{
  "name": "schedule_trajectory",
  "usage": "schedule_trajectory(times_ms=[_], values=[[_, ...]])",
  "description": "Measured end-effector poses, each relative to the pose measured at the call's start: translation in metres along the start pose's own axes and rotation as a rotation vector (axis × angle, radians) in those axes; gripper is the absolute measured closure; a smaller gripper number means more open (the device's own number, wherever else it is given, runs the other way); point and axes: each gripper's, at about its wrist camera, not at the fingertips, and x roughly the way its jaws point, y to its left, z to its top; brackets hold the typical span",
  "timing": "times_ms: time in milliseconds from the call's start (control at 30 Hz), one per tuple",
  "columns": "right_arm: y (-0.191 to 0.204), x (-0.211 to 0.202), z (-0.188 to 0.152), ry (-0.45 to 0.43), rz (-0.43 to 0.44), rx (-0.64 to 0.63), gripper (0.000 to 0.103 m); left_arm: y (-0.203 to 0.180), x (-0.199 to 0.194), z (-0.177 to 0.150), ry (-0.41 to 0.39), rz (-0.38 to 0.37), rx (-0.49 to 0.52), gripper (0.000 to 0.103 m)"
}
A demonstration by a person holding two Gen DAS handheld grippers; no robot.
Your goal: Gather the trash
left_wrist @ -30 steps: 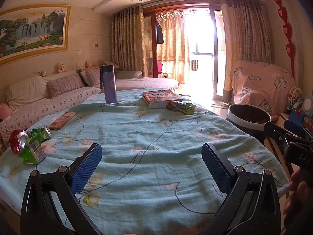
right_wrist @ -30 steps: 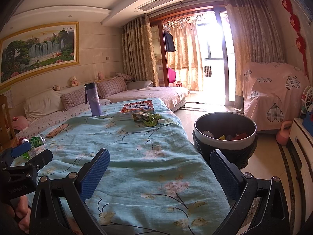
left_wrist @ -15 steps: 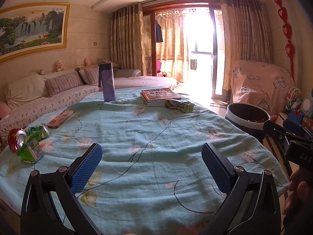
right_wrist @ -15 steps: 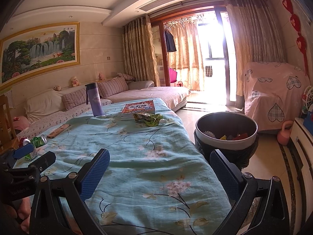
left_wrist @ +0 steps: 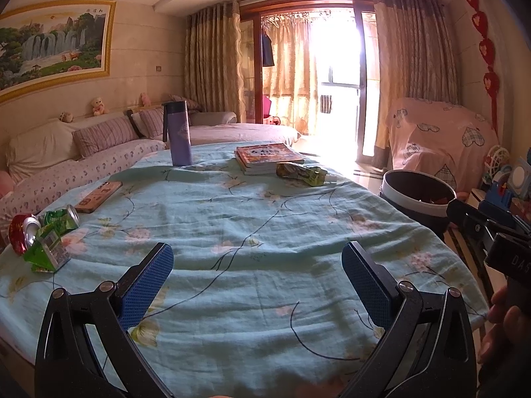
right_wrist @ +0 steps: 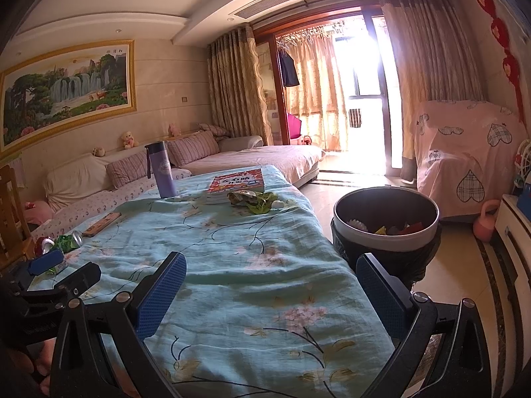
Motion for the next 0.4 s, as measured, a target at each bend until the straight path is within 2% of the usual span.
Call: schedule_trajectory(times_ms=[400], values=[[-0.0053,0.0046,0.0022,0.022,-0.006,0.018,0.000,-0.0007,0.0081,0.0007,0.020,-0.032,-0.012,0.000]])
